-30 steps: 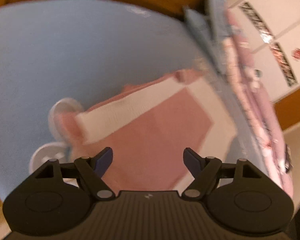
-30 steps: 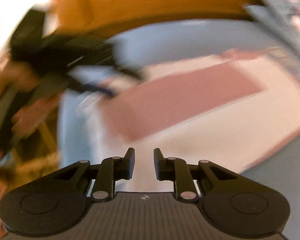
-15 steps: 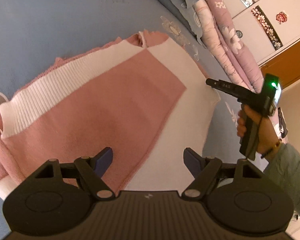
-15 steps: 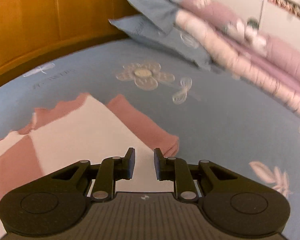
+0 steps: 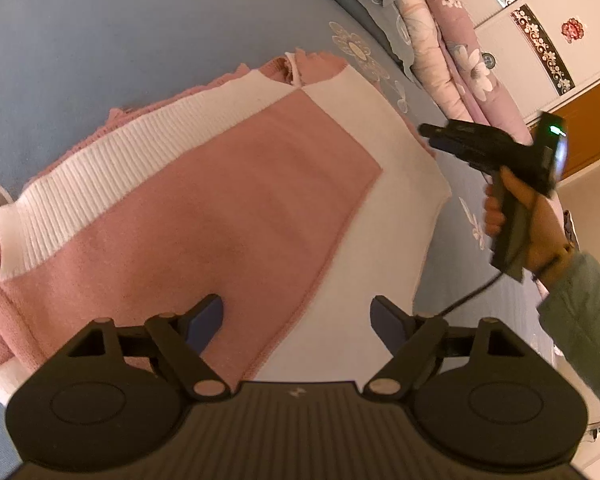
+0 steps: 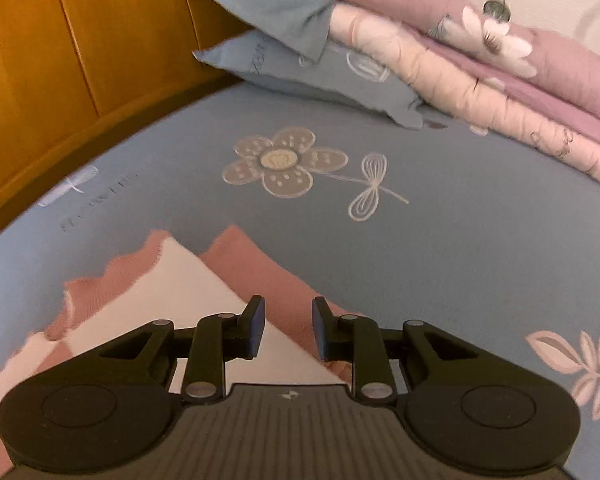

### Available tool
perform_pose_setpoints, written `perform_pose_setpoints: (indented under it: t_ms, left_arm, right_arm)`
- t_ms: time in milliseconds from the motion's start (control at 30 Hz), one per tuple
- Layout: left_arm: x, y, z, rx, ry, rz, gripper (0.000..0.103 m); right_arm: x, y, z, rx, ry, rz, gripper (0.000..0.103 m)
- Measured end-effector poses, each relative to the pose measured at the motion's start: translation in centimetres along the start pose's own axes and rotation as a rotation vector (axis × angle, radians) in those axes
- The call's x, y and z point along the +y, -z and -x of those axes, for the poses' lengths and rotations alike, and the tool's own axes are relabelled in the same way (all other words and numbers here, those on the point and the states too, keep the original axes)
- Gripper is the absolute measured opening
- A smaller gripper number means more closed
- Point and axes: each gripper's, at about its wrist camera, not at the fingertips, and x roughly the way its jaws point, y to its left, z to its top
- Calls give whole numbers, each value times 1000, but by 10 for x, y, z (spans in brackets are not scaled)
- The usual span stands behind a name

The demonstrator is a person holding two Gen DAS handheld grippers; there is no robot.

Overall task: Fold clothes
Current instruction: 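Open the right tool and lift both tools off the sweater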

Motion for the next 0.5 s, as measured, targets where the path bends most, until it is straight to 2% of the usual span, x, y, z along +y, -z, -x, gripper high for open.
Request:
perform_pose_setpoints:
  t_ms: [67, 167, 300, 333, 400, 500]
  left_arm:
    - [3, 0, 1, -5, 10, 12, 81]
    - [6, 0, 2, -10, 23, 26, 81]
    - [8, 0, 2, -11, 32, 24, 81]
    - [8, 0, 2, -12, 34, 26, 81]
    - [8, 0, 2, -13, 34, 26, 81]
    - [7, 1, 1, -14, 29, 24, 81]
  right_arm:
    - [-10, 2, -18, 59, 10, -50, 26]
    - [-10, -1, -18, 66, 5, -53, 27]
    - [5, -20, 1, -28, -45, -49, 29]
    - [12, -26, -1, -29, -68, -43, 29]
    - [22, -33, -18, -6, -71, -30, 29]
    - [26, -30, -49, 74, -29, -45, 29]
